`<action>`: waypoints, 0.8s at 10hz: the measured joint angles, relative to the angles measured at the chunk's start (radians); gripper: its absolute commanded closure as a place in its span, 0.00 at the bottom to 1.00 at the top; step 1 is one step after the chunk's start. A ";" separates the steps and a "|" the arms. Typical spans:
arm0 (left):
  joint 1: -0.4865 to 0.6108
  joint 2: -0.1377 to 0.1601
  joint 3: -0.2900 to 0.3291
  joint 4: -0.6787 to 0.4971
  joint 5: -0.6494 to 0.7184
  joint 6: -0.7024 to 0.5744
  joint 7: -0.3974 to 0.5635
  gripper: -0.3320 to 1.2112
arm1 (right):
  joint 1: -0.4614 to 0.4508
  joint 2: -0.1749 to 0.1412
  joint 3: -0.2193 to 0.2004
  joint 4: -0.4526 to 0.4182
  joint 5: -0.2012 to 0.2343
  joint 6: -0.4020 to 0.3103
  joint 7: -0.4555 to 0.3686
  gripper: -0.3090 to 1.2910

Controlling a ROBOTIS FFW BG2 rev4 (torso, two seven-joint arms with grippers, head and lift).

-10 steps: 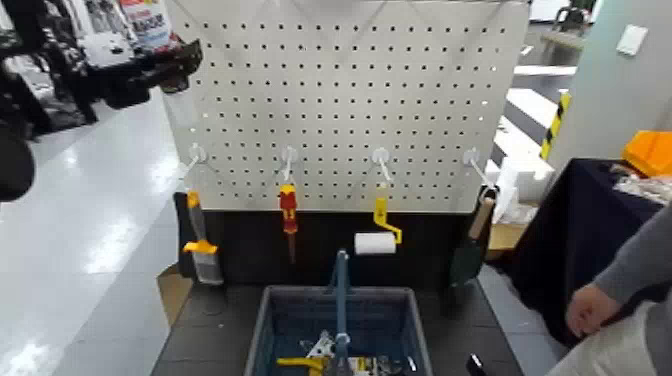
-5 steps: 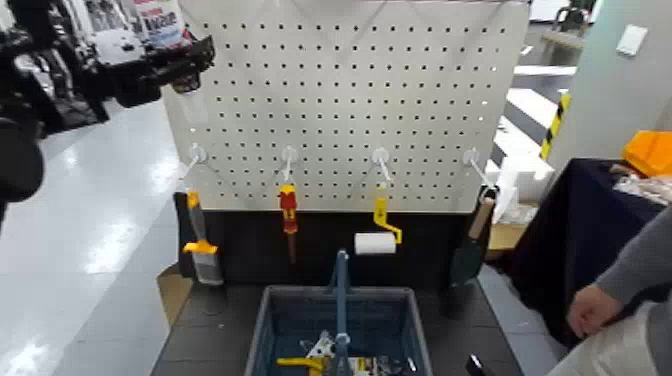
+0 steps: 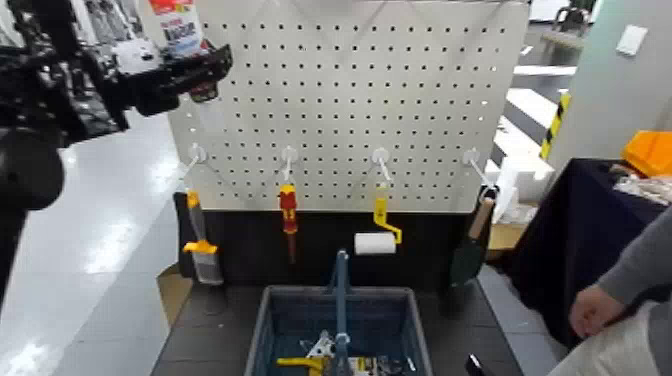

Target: Put the red glue tube into the crate.

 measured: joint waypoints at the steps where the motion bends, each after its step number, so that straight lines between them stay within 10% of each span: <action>1: 0.008 -0.007 -0.009 -0.002 0.012 -0.001 0.006 0.98 | 0.000 -0.001 0.001 -0.002 0.000 0.004 0.000 0.28; 8: 0.152 -0.084 -0.019 -0.046 0.099 0.027 0.048 0.98 | -0.002 -0.005 0.002 -0.009 0.000 0.027 0.000 0.29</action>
